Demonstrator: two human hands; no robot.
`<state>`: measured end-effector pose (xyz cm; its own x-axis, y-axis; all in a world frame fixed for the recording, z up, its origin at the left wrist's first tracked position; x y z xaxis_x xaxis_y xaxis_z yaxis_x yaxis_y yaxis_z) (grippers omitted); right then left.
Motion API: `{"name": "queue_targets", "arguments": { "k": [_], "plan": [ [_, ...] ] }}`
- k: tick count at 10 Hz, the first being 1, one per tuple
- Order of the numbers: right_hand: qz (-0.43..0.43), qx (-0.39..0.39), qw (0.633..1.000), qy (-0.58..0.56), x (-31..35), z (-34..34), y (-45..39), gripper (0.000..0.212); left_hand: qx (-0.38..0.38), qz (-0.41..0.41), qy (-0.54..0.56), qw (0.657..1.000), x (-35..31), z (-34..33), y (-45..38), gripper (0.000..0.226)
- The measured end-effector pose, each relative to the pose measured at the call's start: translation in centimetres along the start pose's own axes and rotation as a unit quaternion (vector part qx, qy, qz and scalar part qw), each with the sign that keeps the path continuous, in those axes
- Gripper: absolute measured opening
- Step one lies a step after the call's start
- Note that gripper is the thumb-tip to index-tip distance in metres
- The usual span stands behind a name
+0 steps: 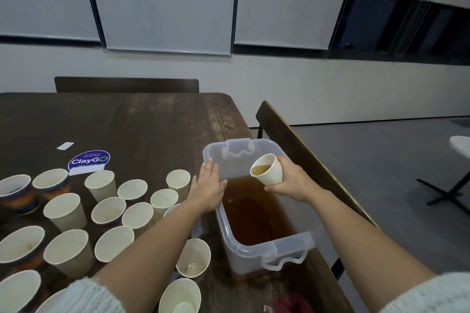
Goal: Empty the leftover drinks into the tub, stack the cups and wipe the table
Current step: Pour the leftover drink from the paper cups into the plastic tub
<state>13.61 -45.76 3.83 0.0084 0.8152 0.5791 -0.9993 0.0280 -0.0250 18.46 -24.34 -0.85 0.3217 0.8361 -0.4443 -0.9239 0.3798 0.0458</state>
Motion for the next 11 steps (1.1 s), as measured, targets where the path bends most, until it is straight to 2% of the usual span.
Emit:
{"name": "queue_targets", "arguments": {
  "k": [4,11],
  "plan": [
    [0.019,0.03,0.997,0.066,0.08,-0.46,-0.42,0.065,-0.01,-0.002,0.01,1.0,0.15,-0.16,-0.18,0.059],
    [0.039,0.039,0.994,0.098,0.64,0.23,-0.8,0.071,-0.013,-0.003,0.01,1.0,0.2,-0.23,-0.29,0.059]
  ]
}}
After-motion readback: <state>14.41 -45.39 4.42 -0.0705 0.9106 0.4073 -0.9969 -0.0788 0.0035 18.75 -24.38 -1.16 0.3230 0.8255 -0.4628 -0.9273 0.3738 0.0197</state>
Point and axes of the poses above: each hand's wrist, its own y-axis away from the middle knuckle, its own z-axis out of the back of the hand, x = y × z, the point moved 4 cm from there along -y, towards the middle knuckle, and after that the axes turned 3 degrees about -z, right-handed, at the moved point
